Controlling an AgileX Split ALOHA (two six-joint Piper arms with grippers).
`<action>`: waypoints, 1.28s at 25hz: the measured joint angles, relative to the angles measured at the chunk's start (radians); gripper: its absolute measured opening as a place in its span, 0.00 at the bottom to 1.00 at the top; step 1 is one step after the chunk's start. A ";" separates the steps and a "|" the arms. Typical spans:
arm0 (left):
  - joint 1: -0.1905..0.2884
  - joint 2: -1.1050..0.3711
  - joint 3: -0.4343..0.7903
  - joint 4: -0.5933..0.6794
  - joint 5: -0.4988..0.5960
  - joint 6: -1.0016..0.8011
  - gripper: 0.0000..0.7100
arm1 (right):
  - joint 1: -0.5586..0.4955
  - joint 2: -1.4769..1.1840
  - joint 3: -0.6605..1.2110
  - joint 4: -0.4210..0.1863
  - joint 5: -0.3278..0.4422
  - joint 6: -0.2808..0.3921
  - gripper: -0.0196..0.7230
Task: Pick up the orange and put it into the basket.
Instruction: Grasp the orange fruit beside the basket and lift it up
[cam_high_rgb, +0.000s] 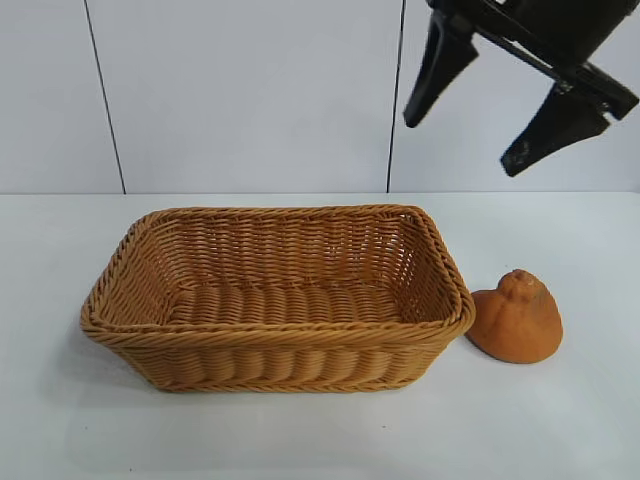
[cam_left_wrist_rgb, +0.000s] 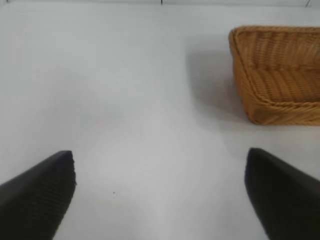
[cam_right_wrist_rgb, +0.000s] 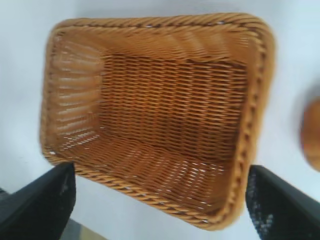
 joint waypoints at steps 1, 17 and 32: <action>0.000 -0.001 0.000 0.000 0.000 0.000 0.92 | 0.000 0.000 -0.002 -0.043 0.012 0.014 0.88; 0.000 -0.001 0.000 0.000 0.000 0.000 0.92 | -0.177 0.043 -0.006 -0.114 0.045 0.014 0.88; 0.000 -0.001 0.000 0.000 0.000 0.000 0.92 | -0.177 0.335 -0.006 -0.028 -0.045 -0.010 0.88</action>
